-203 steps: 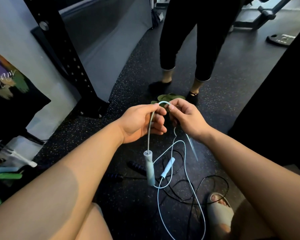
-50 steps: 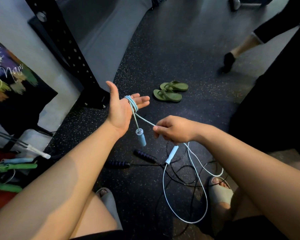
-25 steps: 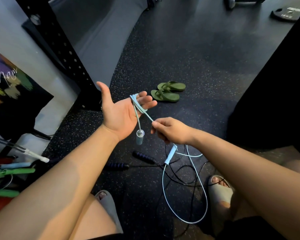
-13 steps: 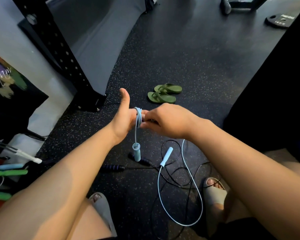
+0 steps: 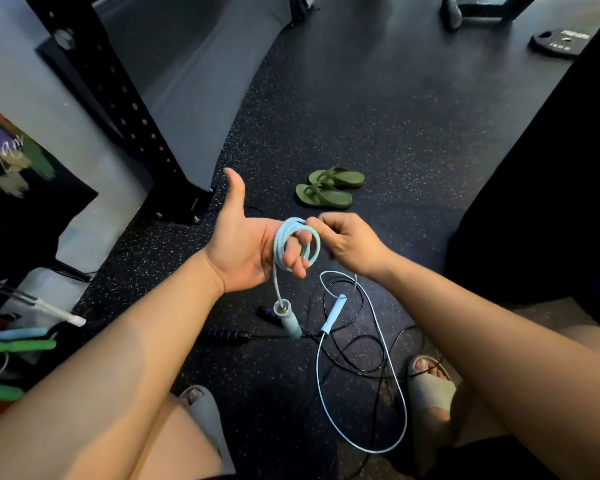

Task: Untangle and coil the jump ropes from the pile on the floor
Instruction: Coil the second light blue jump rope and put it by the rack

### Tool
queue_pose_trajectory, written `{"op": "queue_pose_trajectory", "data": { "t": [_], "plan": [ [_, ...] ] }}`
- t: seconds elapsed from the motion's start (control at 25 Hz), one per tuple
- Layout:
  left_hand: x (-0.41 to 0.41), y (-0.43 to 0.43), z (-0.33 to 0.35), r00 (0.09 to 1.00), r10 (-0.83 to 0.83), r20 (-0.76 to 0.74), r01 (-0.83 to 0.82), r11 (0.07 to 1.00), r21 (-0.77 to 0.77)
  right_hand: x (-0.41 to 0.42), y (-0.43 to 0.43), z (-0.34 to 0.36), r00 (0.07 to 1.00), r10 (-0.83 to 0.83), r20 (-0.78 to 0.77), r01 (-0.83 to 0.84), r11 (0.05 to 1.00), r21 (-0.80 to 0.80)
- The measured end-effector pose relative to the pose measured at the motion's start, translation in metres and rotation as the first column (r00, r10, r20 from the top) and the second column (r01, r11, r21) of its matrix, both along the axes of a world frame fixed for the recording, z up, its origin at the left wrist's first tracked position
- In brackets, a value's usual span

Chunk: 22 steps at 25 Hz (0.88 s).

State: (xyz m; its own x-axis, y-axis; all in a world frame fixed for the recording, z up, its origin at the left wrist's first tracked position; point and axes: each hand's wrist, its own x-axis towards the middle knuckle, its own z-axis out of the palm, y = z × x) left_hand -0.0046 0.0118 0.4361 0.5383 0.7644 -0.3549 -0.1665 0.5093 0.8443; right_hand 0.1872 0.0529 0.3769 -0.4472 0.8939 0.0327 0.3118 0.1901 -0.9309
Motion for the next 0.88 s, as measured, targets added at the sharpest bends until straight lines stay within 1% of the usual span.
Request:
{"op": "queue_pose_trajectory", "data": {
  "t": [0.08,0.12,0.16,0.24,0.32,0.4,0.44,0.48,0.52,0.56,0.64,0.68,0.72,0.8,0.88],
  "plan": [
    [-0.004,0.002,0.001,0.984,0.124,0.124,-0.123,0.992,-0.016,-0.008,-0.009,-0.014,0.997,0.004,-0.074,-0.018,0.982,-0.188],
    [-0.006,0.003,0.001,0.966,0.182,0.185,-0.18,0.983,-0.026,-0.011,-0.013,-0.017,0.996,0.014,-0.083,-0.034,0.969,-0.247],
    [-0.007,0.004,0.0,0.945,0.232,0.232,-0.233,0.972,-0.027,-0.014,-0.016,-0.019,0.996,0.034,-0.077,-0.054,0.959,-0.277],
    [-0.008,0.006,-0.001,0.904,0.324,0.278,-0.337,0.941,0.001,-0.018,-0.019,-0.018,0.996,0.084,-0.036,-0.091,0.95,-0.299],
    [-0.008,0.008,-0.001,0.849,0.424,0.314,-0.453,0.891,0.02,-0.018,-0.019,-0.012,0.977,0.193,0.085,-0.16,0.942,-0.294],
    [-0.01,0.011,-0.002,0.8,0.52,0.299,-0.551,0.834,0.025,-0.016,-0.02,0.0,0.901,0.329,0.284,-0.249,0.926,-0.286],
    [-0.01,0.013,-0.003,0.798,0.552,0.241,-0.578,0.814,0.049,-0.014,-0.02,0.008,0.856,0.37,0.361,-0.279,0.919,-0.28],
    [-0.01,0.014,-0.005,0.809,0.568,0.151,-0.583,0.807,0.09,-0.014,-0.022,0.018,0.825,0.391,0.407,-0.301,0.915,-0.27],
    [-0.009,0.014,-0.007,0.824,0.565,0.042,-0.565,0.813,0.139,-0.014,-0.022,0.028,0.801,0.395,0.449,-0.321,0.918,-0.234],
    [-0.007,0.014,-0.009,0.836,0.545,-0.064,-0.527,0.83,0.182,-0.014,-0.022,0.037,0.781,0.377,0.498,-0.345,0.925,-0.158],
    [-0.003,0.014,-0.015,0.855,0.464,-0.233,-0.424,0.883,0.203,-0.015,-0.02,0.052,0.77,0.284,0.571,-0.397,0.914,0.081],
    [-0.002,0.014,-0.017,0.869,0.4,-0.292,-0.36,0.915,0.183,-0.016,-0.019,0.057,0.794,0.243,0.558,-0.407,0.893,0.19],
    [-0.001,0.013,-0.018,0.886,0.321,-0.334,-0.284,0.946,0.156,-0.014,-0.018,0.061,0.827,0.22,0.518,-0.4,0.877,0.266],
    [0.002,0.009,-0.018,0.914,0.159,-0.374,-0.125,0.986,0.113,-0.008,-0.012,0.065,0.884,0.192,0.427,-0.352,0.874,0.335],
    [0.003,0.004,-0.016,0.936,0.036,-0.349,-0.015,0.998,0.064,-0.002,-0.004,0.064,0.914,0.147,0.378,-0.301,0.872,0.386]
  ]
}}
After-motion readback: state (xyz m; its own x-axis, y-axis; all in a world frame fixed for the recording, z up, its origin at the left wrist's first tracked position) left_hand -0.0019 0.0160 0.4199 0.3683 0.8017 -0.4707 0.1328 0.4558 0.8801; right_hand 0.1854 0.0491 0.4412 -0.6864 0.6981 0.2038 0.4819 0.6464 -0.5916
